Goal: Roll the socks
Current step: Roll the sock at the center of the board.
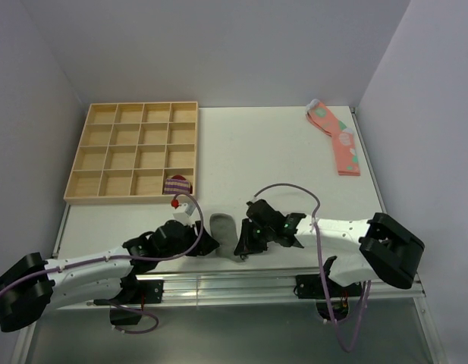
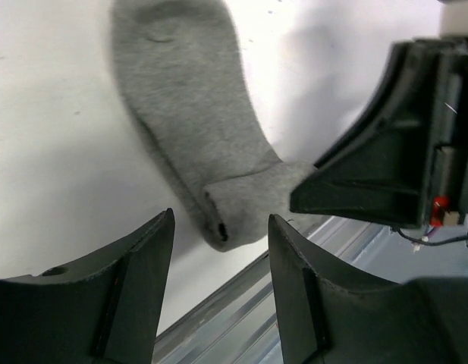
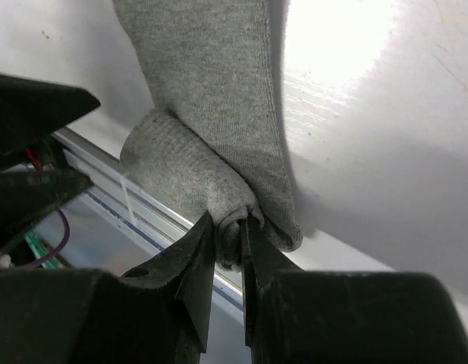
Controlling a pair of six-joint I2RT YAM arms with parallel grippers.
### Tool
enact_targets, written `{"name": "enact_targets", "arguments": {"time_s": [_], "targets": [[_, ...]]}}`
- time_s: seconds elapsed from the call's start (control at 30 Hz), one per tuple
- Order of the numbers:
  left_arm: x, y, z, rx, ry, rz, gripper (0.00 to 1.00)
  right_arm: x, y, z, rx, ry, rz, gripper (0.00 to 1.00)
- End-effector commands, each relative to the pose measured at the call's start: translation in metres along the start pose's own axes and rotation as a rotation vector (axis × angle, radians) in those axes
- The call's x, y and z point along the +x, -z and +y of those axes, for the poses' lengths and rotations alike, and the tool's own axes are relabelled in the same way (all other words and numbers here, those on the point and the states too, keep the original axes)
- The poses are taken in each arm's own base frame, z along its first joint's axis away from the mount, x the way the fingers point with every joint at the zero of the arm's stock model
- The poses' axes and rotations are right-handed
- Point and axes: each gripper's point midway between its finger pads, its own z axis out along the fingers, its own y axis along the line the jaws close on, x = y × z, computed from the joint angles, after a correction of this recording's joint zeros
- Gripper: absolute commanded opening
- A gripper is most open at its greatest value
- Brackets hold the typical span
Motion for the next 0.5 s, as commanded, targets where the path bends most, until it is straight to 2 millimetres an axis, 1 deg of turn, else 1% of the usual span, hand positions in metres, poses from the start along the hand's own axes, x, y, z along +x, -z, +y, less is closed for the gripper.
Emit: {"name": "enact_targets", "arguments": {"time_s": [0.0, 0.03, 0.07, 0.13, 0.23, 0.33, 0.47], "targets": [[-0.006, -0.001, -0.023, 0.068, -0.064, -0.043, 0.58, 0.003, 0.004, 0.005, 0.011, 0.036, 0.079, 0.14], [-0.007, -0.002, -0.024, 0.059, -0.078, -0.051, 0.58, 0.003, 0.002, 0.003, 0.020, 0.033, 0.090, 0.14], [-0.003, -0.003, -0.025, 0.052, -0.093, -0.039, 0.58, 0.002, 0.002, 0.006, 0.016, 0.036, 0.098, 0.14], [0.000, -0.004, -0.023, 0.038, -0.109, -0.032, 0.58, 0.004, 0.002, 0.007, 0.005, 0.025, 0.123, 0.14], [0.004, -0.007, -0.015, 0.006, -0.129, -0.017, 0.57, 0.001, 0.000, 0.007, 0.006, 0.022, 0.134, 0.14], [0.002, -0.007, -0.012, -0.016, -0.159, -0.034, 0.58, 0.002, -0.002, 0.006, 0.005, 0.021, 0.154, 0.14], [-0.001, -0.007, -0.018, 0.003, -0.194, -0.056, 0.58, 0.002, -0.006, 0.004, 0.006, 0.017, 0.180, 0.14]]}}
